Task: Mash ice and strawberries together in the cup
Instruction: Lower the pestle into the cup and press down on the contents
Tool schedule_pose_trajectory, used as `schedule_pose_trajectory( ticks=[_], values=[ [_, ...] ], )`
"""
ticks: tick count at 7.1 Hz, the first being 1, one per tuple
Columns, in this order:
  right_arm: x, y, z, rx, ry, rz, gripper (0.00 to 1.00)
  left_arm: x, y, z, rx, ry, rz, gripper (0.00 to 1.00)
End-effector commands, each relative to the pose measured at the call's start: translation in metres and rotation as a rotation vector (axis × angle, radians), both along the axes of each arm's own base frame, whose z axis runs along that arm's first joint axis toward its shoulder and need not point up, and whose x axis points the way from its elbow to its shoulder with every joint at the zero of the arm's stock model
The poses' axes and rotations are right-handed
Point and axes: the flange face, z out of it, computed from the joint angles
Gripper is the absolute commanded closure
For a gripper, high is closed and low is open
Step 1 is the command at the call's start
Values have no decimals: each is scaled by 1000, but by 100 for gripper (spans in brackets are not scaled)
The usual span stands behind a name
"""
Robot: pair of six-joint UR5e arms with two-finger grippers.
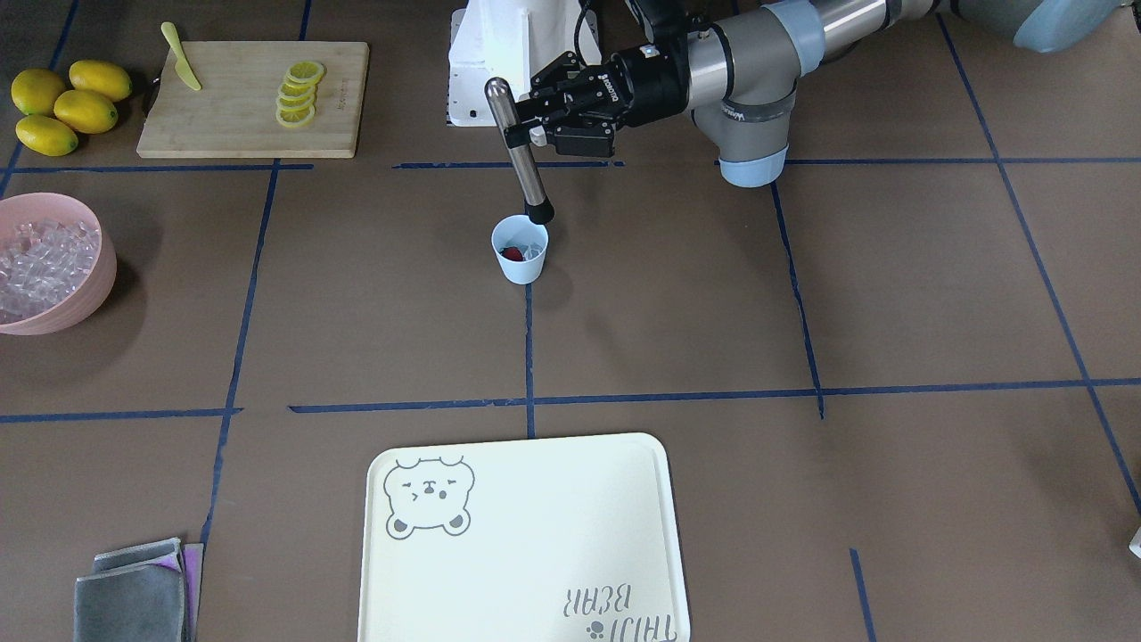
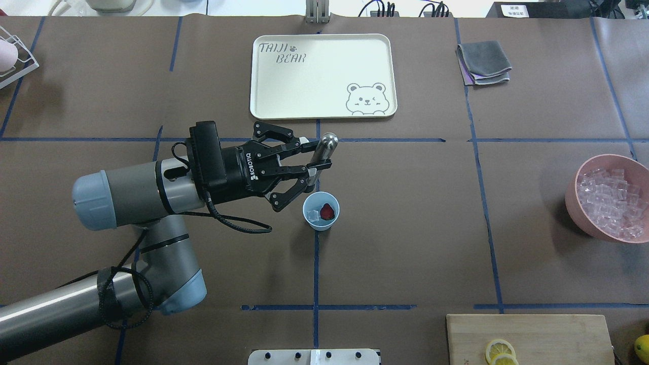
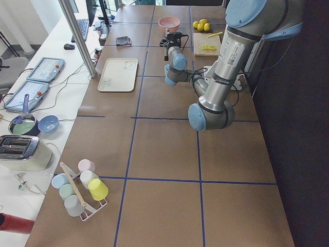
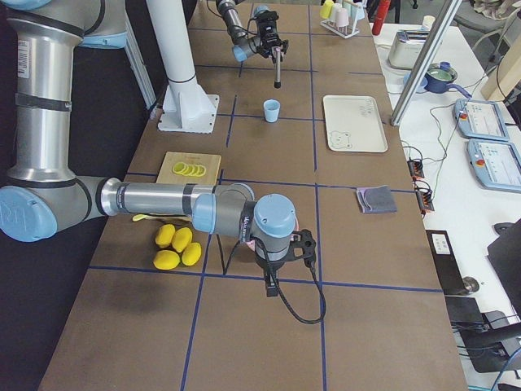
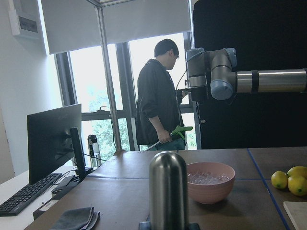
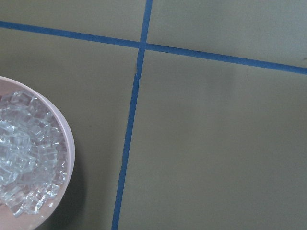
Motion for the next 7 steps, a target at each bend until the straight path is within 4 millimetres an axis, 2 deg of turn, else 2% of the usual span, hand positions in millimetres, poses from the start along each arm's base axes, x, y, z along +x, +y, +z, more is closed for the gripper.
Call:
schedule_pose_trajectory(
  ticks=[1,2,5,7],
  values=[
    [0,1,-2,3,-1,1,0,27,17,12,23,-3,-28,100],
    [1,1,-2,2,-1,3,0,43,30,21,16,-2,-57,100],
    [1,1,-2,4,-9,4,0,61,28,43,-3,-42,-59,100],
    [1,1,-2,2,-11,5,0,74,33,44,2,-49,-68,100]
  ],
)
